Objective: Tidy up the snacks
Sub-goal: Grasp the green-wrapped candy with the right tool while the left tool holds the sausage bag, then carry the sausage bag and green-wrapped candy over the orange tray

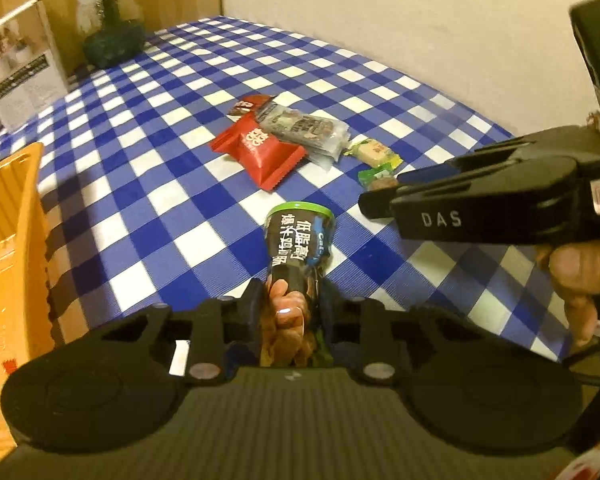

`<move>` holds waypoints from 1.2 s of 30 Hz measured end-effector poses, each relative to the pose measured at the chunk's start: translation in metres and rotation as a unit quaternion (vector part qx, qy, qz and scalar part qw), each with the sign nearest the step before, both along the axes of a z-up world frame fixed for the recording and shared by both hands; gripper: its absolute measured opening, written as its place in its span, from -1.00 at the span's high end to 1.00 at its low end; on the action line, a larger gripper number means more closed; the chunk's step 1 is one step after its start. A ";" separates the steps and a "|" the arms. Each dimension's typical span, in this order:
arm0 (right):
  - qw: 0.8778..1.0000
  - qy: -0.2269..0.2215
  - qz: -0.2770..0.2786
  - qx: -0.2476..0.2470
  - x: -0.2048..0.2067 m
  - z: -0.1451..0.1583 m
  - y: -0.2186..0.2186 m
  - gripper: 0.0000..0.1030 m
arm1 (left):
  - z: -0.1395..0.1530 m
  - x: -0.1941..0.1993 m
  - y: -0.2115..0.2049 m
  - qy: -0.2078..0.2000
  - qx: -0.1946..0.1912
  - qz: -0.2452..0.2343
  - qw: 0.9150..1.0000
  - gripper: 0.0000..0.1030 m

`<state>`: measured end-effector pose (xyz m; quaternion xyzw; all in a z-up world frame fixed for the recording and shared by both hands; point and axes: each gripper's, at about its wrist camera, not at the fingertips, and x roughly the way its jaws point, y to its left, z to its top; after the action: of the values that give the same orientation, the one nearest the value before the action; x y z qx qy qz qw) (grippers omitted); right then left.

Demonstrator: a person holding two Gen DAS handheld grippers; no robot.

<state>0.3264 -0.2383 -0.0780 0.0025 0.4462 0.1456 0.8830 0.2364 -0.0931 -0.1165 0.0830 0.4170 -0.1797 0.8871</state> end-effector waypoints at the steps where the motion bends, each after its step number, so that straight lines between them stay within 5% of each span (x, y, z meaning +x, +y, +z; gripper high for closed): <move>1: 1.000 -0.001 0.000 -0.002 0.000 0.000 0.001 0.32 | 0.000 -0.002 0.000 -0.001 -0.003 0.008 1.000 0.49; 12: 1.000 -0.010 0.002 -0.017 -0.015 0.005 0.005 0.50 | 0.004 -0.029 0.016 0.007 -0.061 0.080 0.995 0.49; 36: 0.998 -0.047 -0.015 0.024 -0.135 0.076 0.033 0.50 | 0.076 -0.136 0.063 -0.048 -0.084 0.121 0.988 0.49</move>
<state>0.1919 -0.2051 -0.0020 0.0236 0.4002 0.1435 0.9048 0.1008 -0.0298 -0.0405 -0.0342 0.3645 -0.1009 0.9251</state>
